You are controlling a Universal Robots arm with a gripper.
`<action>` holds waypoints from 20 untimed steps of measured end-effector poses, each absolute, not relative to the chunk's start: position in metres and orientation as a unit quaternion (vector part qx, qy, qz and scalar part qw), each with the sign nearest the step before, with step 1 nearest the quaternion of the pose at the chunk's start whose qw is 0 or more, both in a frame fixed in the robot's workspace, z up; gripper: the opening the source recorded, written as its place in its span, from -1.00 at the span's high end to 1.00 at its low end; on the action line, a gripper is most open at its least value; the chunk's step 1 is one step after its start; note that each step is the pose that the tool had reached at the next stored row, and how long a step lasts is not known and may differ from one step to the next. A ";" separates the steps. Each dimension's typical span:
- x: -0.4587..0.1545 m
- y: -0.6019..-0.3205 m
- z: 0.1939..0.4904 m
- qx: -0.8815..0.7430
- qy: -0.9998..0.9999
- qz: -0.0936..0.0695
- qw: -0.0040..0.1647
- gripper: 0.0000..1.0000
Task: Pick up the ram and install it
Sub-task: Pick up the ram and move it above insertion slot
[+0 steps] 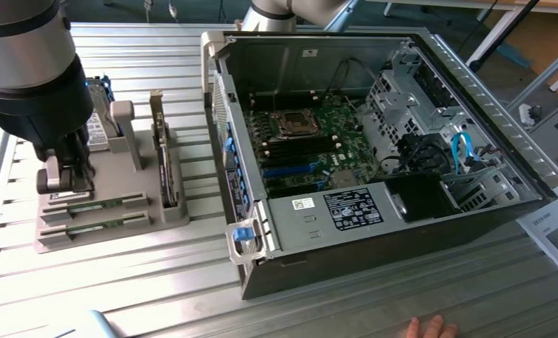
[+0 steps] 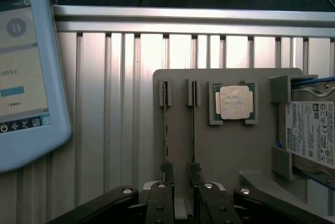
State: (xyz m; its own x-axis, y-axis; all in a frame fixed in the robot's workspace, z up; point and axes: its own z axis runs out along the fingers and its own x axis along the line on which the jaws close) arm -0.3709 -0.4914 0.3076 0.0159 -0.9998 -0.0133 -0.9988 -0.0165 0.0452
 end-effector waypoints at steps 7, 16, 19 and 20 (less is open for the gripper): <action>-0.371 -0.491 0.305 0.713 -0.701 -0.020 0.012 0.50; -0.371 -0.493 0.285 0.713 -0.701 -0.020 0.012 0.50; -0.371 -0.494 0.276 0.713 -0.701 -0.020 0.012 0.50; -0.371 -0.494 0.274 0.713 -0.701 -0.020 0.012 0.50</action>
State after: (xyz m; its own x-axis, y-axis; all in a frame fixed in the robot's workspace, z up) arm -0.3709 -0.4942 0.2742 0.0159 -0.9998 -0.0120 -0.9988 -0.0165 0.0457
